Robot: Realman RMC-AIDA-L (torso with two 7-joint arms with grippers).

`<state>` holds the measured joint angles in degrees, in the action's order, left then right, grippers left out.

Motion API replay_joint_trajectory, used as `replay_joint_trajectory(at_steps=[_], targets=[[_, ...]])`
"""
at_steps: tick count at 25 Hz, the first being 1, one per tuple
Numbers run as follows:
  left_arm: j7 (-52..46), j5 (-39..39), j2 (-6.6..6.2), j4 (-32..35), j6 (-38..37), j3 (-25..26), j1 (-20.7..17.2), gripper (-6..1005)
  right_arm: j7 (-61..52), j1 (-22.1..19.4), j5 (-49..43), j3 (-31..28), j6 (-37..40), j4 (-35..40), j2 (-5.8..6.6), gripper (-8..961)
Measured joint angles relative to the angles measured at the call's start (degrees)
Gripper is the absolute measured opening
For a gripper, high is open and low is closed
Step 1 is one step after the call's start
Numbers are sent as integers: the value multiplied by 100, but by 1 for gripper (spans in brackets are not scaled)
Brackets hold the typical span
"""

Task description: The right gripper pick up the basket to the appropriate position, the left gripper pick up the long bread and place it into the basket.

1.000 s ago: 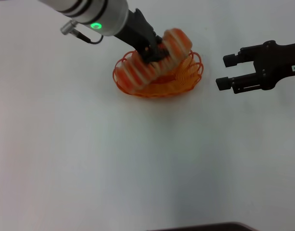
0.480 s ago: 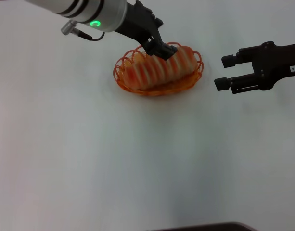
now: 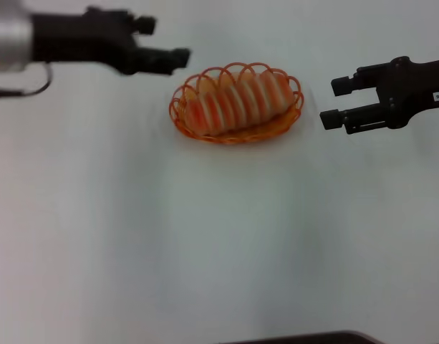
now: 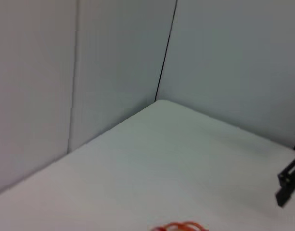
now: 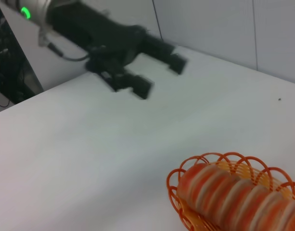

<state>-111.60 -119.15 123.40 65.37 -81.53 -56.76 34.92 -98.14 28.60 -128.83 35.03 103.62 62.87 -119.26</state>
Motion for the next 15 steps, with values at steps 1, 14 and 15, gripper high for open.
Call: replay_joint_trajectory(at_steps=[1, 14, 15], targets=[[107, 53, -38, -127, -307, 296, -85, 894, -31, 8, 0, 0, 2, 6, -1, 761], [492, 52, -933, -1407, -2100, 1215, -973, 891, -182, 217, -102, 66, -11, -16, 31, 761], [493, 47, -917, -1395, -2106, 1230, -995, 891, -189, 225, -116, 82, -10, -17, 27, 761]])
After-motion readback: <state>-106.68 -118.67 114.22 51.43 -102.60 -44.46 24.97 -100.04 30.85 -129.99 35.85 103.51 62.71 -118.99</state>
